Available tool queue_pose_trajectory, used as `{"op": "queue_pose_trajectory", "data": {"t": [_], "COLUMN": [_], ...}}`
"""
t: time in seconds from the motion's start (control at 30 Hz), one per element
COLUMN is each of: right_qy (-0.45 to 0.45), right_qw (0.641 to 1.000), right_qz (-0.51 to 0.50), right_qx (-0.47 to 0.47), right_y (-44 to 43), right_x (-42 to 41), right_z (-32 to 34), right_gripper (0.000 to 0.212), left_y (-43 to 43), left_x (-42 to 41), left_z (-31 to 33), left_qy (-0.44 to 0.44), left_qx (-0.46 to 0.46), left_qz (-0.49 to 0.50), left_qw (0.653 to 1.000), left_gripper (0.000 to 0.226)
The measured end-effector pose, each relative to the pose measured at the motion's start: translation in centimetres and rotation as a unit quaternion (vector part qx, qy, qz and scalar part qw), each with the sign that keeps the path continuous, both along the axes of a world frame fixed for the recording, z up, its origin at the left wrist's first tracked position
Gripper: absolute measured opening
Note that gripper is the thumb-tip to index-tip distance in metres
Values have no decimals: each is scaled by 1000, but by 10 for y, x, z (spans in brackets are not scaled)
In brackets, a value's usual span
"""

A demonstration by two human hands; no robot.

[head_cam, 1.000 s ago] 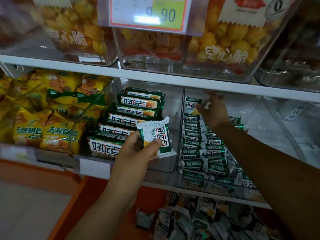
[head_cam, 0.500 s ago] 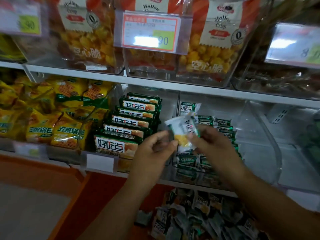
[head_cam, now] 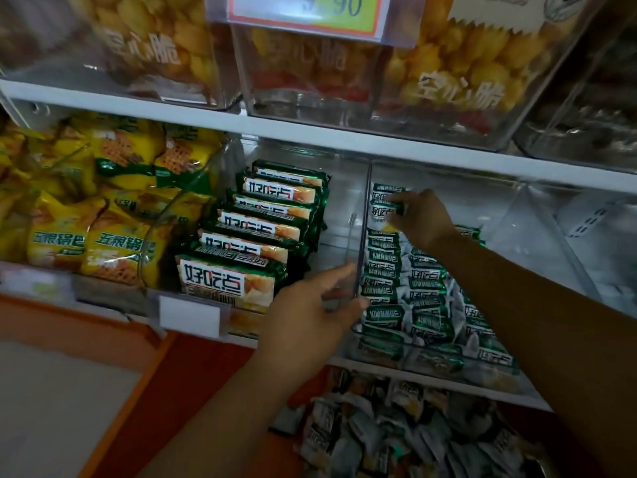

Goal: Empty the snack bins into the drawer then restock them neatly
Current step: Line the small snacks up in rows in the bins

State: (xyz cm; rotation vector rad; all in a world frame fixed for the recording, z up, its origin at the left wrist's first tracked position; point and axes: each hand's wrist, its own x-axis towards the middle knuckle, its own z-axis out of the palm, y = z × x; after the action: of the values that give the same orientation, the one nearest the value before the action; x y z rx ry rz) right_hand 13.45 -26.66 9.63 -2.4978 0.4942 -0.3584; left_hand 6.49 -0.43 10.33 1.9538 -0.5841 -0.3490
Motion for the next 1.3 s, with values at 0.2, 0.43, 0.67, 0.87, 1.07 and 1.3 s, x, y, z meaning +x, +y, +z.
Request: {"op": "queue_pose_trajectory", "data": {"t": [0.2,0.43,0.67,0.87,1.07,1.3], "right_qy": [32,-209,-61,378,382,434], "right_qw": [999,977,982,904,879,882], "right_qz": [-15,-16,-39,44,118,159], "right_qx": [-41,44,175,196,258,95], "right_y": [1,48,81,38,66,111], "right_x": [-2,-117,-288,-327,-295,-273], "right_z": [-7,35,-47,-207,-258,-301], "right_gripper": [48,36,9,40,58,99], "left_y": [1,7,7,2,1,7], "left_x": [3,-35,-95,-98,-94,-86], "left_z": [-2,-11,-111,-205,-247,-276], "left_qy": [-7,-249,40,122,150,166], "left_qx": [0,4,233,375,429,453], "left_qz": [-3,59,-257,-278,-320,-318], "left_qw": [1000,967,937,876,831,816], "left_gripper": [51,33,46,63,77,69]}}
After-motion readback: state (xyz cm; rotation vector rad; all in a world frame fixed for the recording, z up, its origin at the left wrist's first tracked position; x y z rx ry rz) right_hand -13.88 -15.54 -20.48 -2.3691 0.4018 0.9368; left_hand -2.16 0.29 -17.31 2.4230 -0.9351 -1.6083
